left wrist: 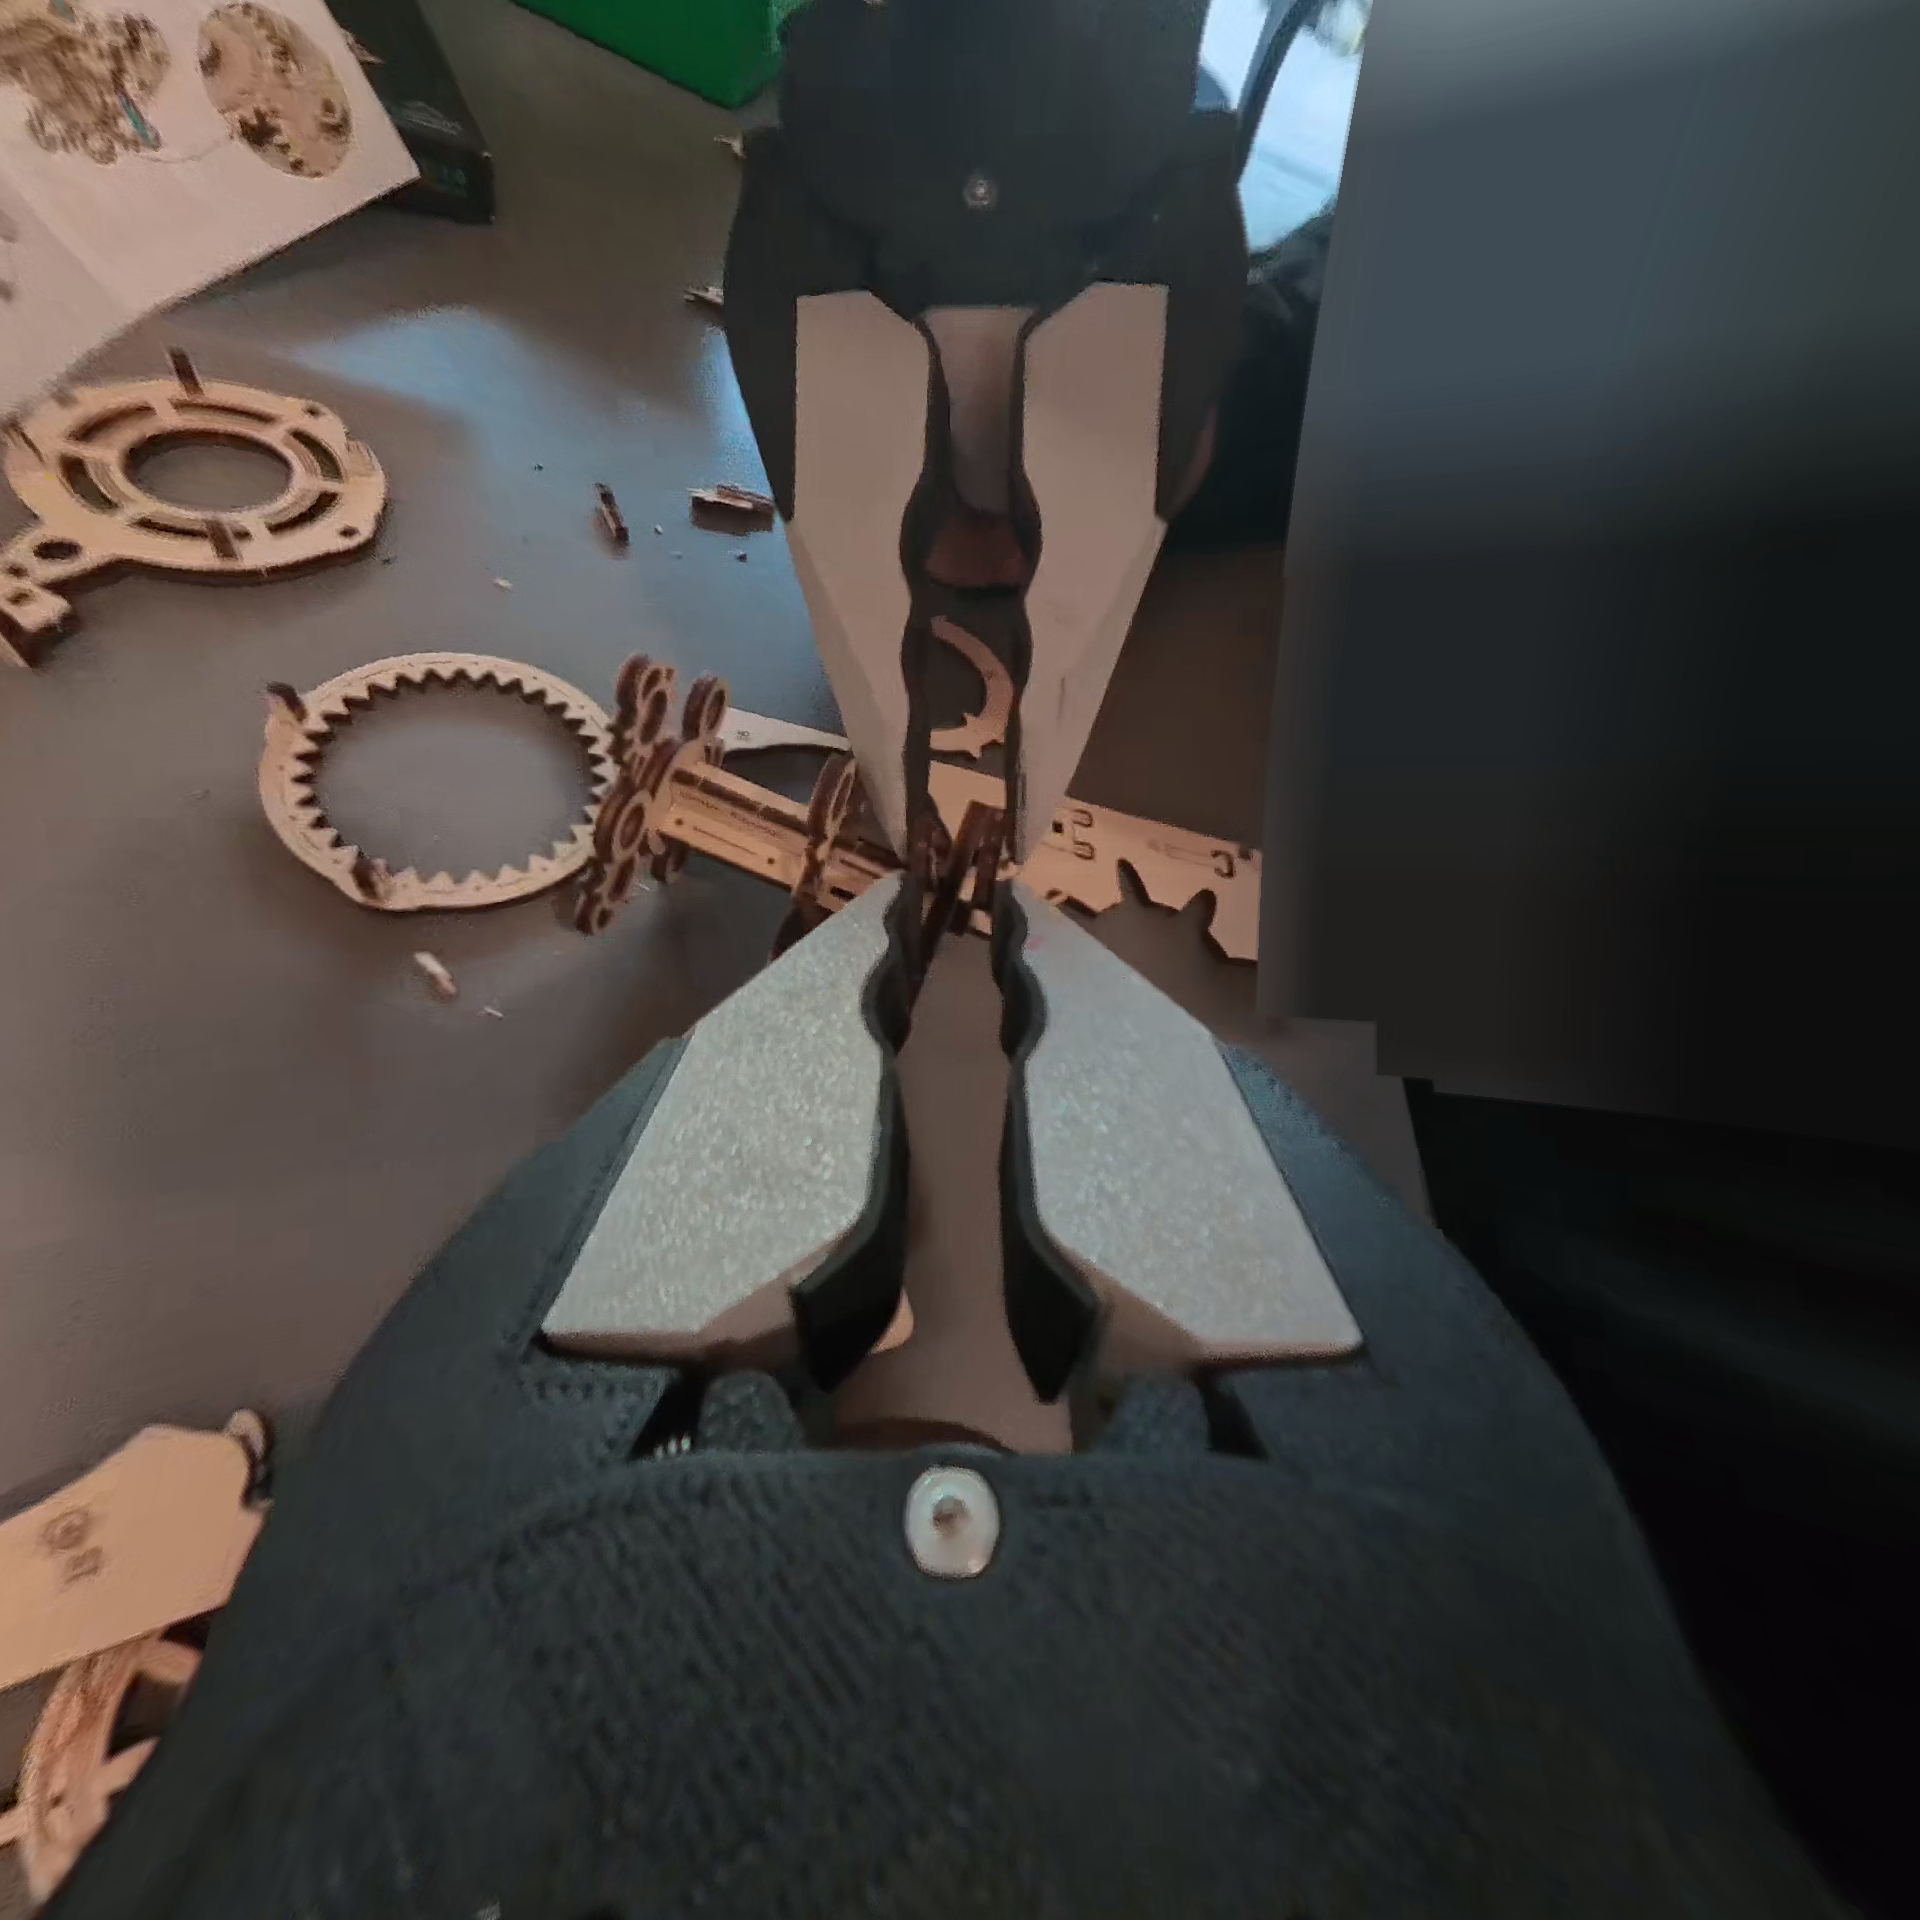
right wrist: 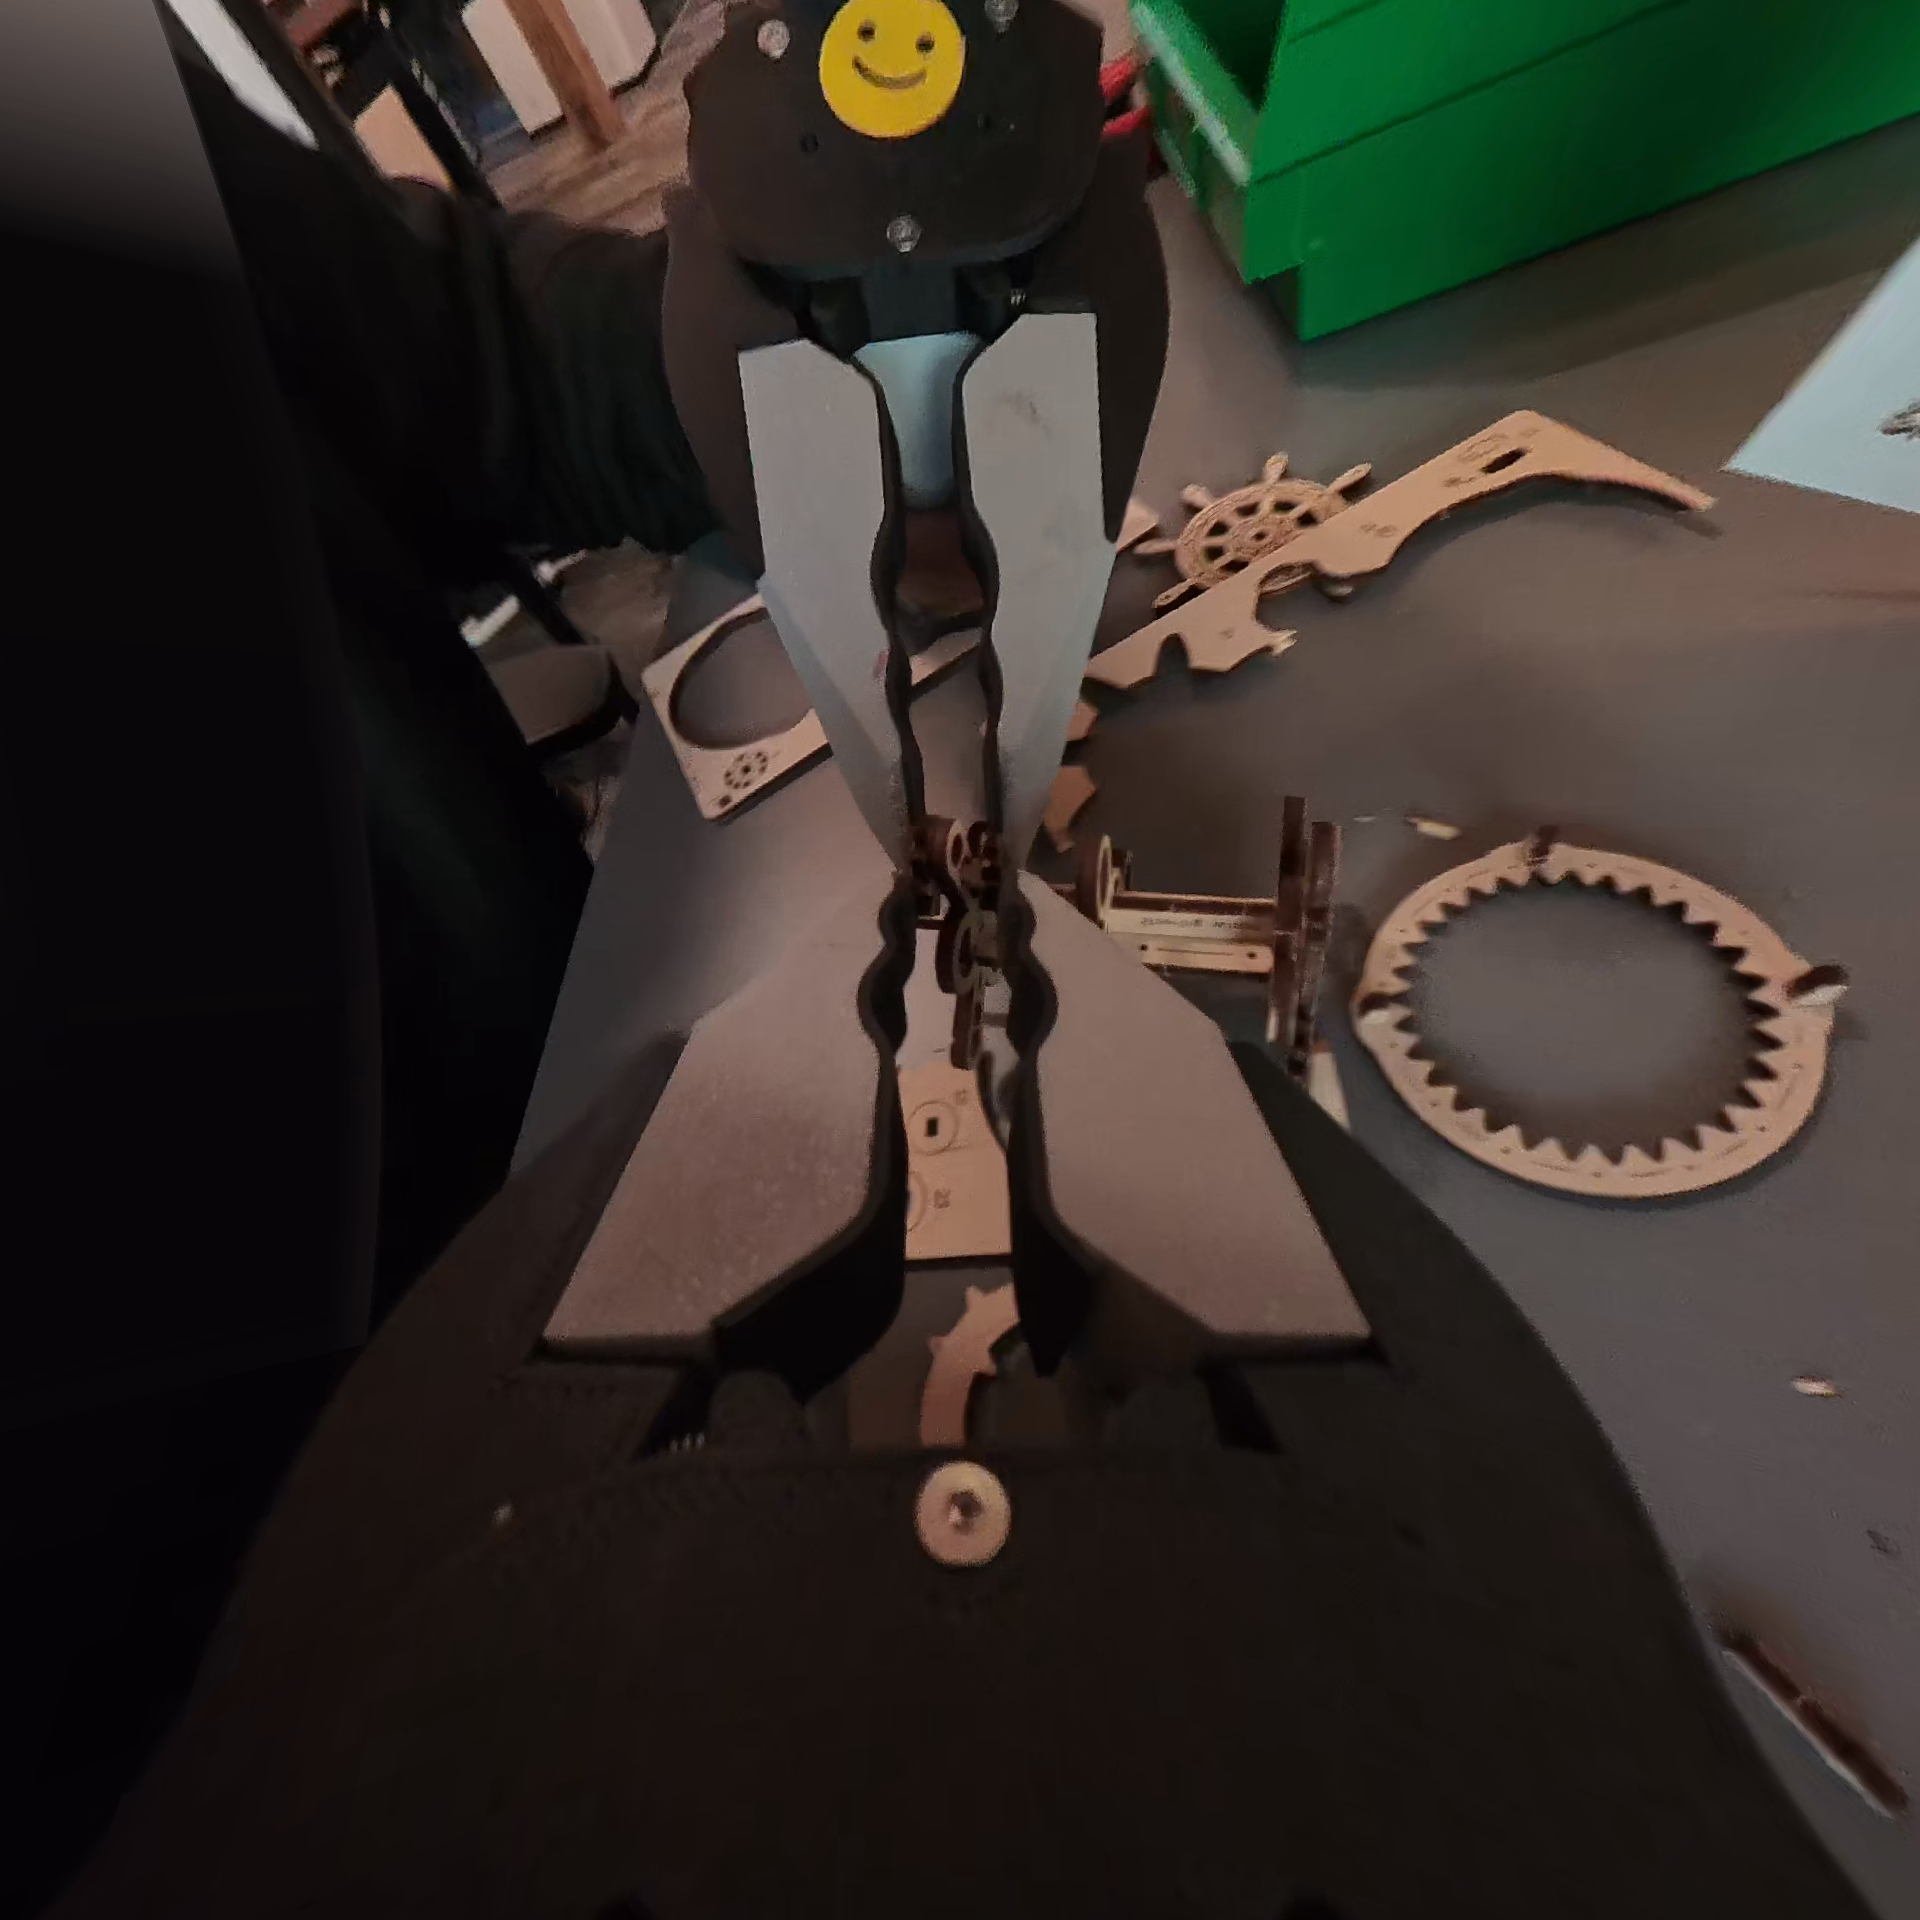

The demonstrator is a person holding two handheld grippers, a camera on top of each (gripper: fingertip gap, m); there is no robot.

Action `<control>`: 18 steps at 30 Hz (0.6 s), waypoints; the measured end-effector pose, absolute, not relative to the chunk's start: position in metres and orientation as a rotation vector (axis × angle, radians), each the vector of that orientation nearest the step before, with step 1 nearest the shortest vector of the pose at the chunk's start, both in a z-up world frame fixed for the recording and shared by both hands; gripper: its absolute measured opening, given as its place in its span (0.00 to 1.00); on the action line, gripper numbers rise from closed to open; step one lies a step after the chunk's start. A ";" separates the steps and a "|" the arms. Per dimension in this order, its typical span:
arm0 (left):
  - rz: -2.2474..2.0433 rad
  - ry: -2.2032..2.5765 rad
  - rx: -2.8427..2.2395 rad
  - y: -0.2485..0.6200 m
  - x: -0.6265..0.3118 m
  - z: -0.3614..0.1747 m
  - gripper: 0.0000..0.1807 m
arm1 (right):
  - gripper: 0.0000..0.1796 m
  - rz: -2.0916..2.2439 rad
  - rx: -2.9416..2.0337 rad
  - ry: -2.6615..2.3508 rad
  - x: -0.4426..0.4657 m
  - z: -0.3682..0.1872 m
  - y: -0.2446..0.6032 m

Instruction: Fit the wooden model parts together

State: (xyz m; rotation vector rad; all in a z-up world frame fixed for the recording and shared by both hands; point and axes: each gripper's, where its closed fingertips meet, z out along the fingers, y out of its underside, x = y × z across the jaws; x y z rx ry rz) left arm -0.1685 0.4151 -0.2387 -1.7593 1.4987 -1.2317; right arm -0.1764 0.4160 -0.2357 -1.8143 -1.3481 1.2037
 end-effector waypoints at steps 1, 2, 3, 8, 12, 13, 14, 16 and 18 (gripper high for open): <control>-1.251 1.494 -1.763 0.415 -0.169 -0.238 0.05 | 0.07 1.230 -1.812 -1.341 -0.177 -0.235 0.417; -1.224 1.515 -1.748 0.414 -0.168 -0.239 0.05 | 0.07 1.242 -1.805 -1.349 -0.177 -0.234 0.416; -1.182 1.544 -1.736 0.412 -0.168 -0.241 0.05 | 0.07 1.233 -1.793 -1.375 -0.176 -0.236 0.414; -1.175 1.525 -1.714 0.412 -0.166 -0.238 0.05 | 0.10 1.349 -1.796 -1.357 -0.174 -0.232 0.412; -1.192 1.500 -1.706 0.413 -0.165 -0.235 0.05 | 0.08 1.447 -1.813 -1.301 -0.172 -0.228 0.414; -1.186 1.504 -1.709 0.413 -0.165 -0.236 0.05 | 0.08 1.427 -1.812 -1.307 -0.172 -0.229 0.414; -1.182 1.509 -1.712 0.413 -0.164 -0.237 0.05 | 0.08 1.395 -1.809 -1.317 -0.172 -0.230 0.413; -1.199 1.511 -1.714 0.412 -0.164 -0.237 0.05 | 0.08 1.347 -1.794 -1.330 -0.172 -0.231 0.413; -1.215 1.515 -1.730 0.412 -0.165 -0.238 0.05 | 0.07 1.337 -1.798 -1.331 -0.173 -0.231 0.413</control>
